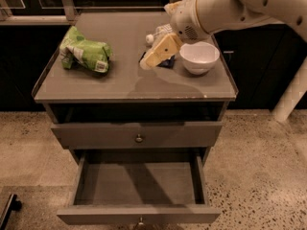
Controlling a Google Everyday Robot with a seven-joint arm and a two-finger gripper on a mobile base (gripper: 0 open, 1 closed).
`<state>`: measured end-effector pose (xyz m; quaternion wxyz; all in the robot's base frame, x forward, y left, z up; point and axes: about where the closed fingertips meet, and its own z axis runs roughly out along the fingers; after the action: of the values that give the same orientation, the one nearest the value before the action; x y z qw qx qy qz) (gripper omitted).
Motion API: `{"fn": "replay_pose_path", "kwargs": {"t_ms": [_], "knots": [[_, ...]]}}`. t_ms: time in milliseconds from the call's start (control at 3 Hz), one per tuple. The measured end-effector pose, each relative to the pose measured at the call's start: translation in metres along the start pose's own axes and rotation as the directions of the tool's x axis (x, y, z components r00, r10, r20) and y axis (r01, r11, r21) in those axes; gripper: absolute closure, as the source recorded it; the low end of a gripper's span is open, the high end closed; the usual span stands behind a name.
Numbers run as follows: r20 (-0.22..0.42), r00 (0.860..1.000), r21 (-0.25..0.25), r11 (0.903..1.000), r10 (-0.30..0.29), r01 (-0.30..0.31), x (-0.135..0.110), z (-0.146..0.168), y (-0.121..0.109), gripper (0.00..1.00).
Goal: Place green rice chip bag into middle drawer
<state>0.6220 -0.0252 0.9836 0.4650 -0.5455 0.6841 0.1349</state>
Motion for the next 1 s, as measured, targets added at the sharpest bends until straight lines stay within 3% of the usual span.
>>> {"fn": "replay_pose_path", "kwargs": {"t_ms": [1000], "knots": [[0.042,0.999,-0.088,0.9959,0.024,-0.020,0.003,0.100,-0.016,0.00]]}}
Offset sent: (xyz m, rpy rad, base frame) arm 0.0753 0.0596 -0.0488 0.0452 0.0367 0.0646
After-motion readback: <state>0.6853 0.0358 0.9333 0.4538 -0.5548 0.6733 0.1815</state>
